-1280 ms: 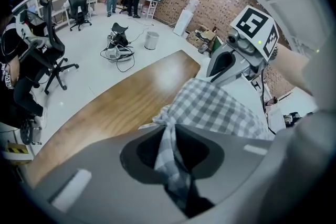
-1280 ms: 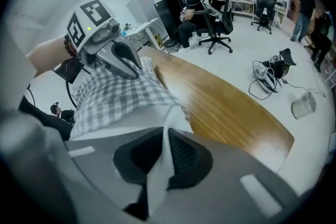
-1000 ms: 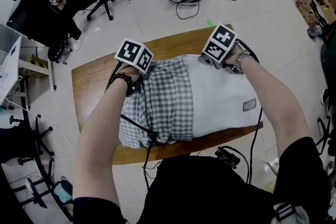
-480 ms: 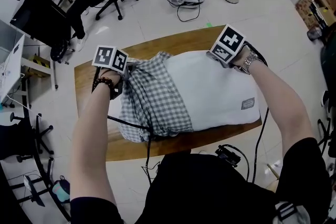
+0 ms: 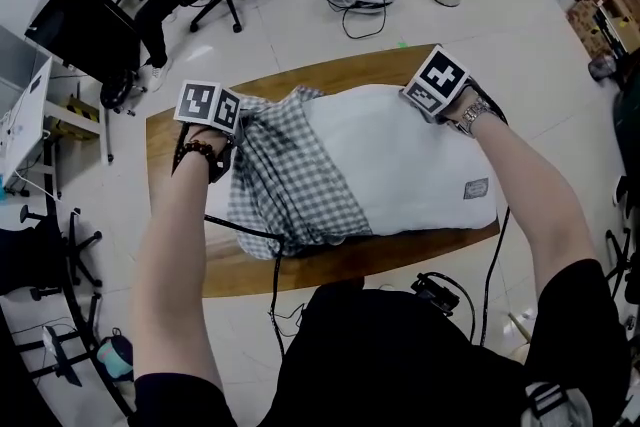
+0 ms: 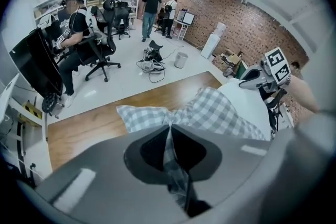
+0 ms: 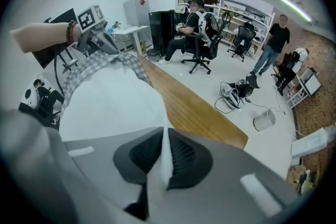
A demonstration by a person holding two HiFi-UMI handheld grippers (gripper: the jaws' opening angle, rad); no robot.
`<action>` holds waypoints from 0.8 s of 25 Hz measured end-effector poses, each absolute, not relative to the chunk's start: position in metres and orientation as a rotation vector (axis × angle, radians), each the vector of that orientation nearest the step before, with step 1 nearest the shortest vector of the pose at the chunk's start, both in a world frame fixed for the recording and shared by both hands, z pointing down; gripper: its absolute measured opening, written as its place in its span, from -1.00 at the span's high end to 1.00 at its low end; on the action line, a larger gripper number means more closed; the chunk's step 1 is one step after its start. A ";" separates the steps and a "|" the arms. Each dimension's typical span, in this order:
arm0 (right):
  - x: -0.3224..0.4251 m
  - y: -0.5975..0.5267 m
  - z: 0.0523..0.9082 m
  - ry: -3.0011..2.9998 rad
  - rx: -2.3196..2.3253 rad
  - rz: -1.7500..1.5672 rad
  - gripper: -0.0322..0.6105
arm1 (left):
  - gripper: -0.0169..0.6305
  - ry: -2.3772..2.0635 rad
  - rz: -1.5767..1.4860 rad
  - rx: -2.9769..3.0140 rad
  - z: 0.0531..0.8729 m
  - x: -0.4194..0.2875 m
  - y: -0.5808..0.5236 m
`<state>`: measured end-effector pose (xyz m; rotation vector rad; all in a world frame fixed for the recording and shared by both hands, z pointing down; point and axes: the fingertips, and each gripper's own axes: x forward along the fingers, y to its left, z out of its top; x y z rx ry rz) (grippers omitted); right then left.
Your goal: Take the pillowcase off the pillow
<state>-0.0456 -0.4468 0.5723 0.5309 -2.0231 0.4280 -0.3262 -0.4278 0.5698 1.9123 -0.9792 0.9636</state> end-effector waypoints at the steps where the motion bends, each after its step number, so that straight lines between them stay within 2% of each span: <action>1: -0.047 -0.444 0.572 -2.041 0.535 0.415 0.82 | 0.90 -0.983 0.948 1.939 0.569 -0.321 -0.426; 4: -0.051 -0.440 0.564 -2.107 0.566 0.388 0.56 | 0.83 -1.012 0.906 1.994 0.565 -0.313 -0.421; 6: -0.050 -0.437 0.557 -2.142 0.593 0.371 0.48 | 0.72 -1.034 0.891 2.024 0.560 -0.307 -0.417; 10: -0.038 -0.424 0.553 -2.157 0.631 0.311 0.47 | 0.47 -1.080 0.864 2.062 0.549 -0.297 -0.406; 20: -0.029 -0.370 0.548 -2.176 0.612 0.194 0.47 | 0.43 -1.203 0.868 2.132 0.532 -0.277 -0.367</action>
